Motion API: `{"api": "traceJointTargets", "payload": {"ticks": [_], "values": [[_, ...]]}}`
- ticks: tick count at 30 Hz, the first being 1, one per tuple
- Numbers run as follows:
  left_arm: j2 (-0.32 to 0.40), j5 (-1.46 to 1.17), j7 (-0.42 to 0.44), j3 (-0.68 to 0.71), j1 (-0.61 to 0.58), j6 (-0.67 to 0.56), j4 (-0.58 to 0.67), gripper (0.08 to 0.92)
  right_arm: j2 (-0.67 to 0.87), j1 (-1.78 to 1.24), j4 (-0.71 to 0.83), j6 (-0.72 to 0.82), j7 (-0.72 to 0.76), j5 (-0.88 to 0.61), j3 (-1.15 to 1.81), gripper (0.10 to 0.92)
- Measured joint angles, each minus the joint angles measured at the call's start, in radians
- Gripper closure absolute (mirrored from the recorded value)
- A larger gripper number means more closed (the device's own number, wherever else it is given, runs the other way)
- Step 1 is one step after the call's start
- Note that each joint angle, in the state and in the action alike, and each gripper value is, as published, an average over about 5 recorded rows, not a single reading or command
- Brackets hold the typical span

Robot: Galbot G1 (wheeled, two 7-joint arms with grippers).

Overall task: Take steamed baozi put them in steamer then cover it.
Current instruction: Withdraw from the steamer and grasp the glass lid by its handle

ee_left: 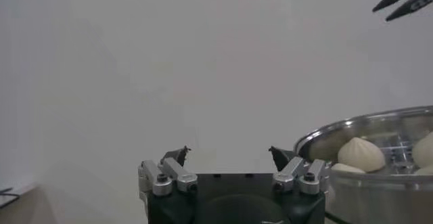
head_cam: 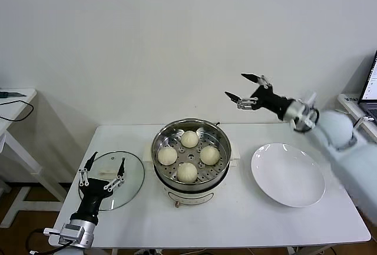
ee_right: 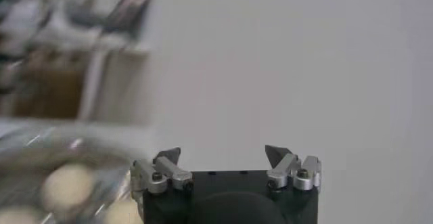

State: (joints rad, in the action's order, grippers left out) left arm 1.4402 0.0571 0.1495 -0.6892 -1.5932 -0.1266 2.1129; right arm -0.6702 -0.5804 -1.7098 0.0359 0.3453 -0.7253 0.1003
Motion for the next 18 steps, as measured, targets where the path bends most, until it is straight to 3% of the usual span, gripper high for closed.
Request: {"api": "traceJointTargets", "payload": {"ticks": [8,18], "values": [[0.0,-0.001,-0.019,0.001,-0.004,-0.028,-0.014,0.177,-0.204,-0.441,-0.131,-0.13,-0.182,0.077,0.341,0.203],[-0.006,0.139,-0.077,-0.01,-0.015,-0.125,-0.074,0.177,-0.446,-0.771,-0.201,-0.273,-0.281,0.158,0.487,0.203]]}}
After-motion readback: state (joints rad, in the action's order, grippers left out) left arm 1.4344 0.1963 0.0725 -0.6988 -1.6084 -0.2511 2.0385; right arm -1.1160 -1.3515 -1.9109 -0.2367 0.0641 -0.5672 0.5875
